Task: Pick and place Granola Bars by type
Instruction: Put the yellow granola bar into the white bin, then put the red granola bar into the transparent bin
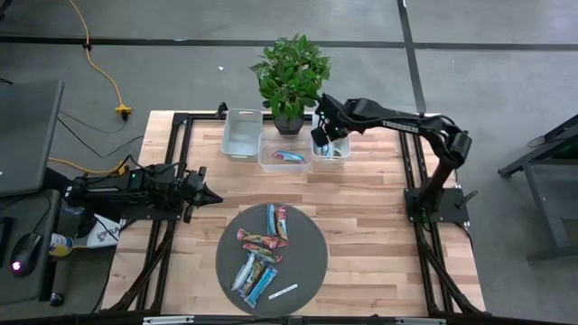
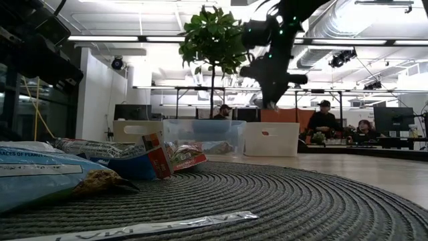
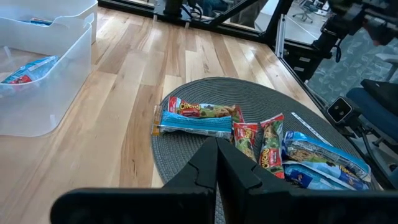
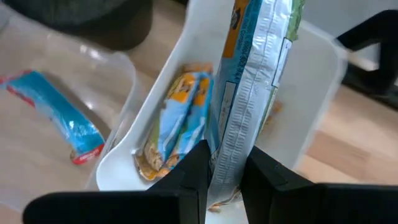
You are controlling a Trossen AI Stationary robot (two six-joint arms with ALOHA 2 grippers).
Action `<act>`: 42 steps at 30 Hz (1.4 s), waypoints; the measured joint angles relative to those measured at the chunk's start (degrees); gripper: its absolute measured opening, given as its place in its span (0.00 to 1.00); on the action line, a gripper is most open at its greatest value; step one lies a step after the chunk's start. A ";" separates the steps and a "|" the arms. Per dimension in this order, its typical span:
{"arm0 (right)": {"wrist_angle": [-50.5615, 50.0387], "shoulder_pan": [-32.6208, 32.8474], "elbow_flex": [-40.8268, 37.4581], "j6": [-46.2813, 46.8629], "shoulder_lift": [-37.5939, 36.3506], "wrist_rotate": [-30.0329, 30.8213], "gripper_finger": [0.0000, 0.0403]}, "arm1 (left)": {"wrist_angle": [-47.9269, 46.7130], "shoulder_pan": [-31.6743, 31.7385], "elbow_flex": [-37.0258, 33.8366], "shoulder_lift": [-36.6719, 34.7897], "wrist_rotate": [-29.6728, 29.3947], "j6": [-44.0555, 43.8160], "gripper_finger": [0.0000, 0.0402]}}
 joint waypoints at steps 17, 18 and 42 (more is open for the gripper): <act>-2.63 -2.01 -0.02 -1.02 4.06 -3.98 0.15 | 0.00 -0.01 0.00 -0.01 0.00 0.01 0.00; -3.15 -2.01 -0.02 -1.02 4.06 -3.90 0.16 | 0.00 -0.01 0.00 0.00 0.00 0.01 0.00; -8.03 1.08 -0.09 -1.81 1.63 -4.44 0.37 | 0.00 -0.02 0.00 0.00 0.00 0.02 0.00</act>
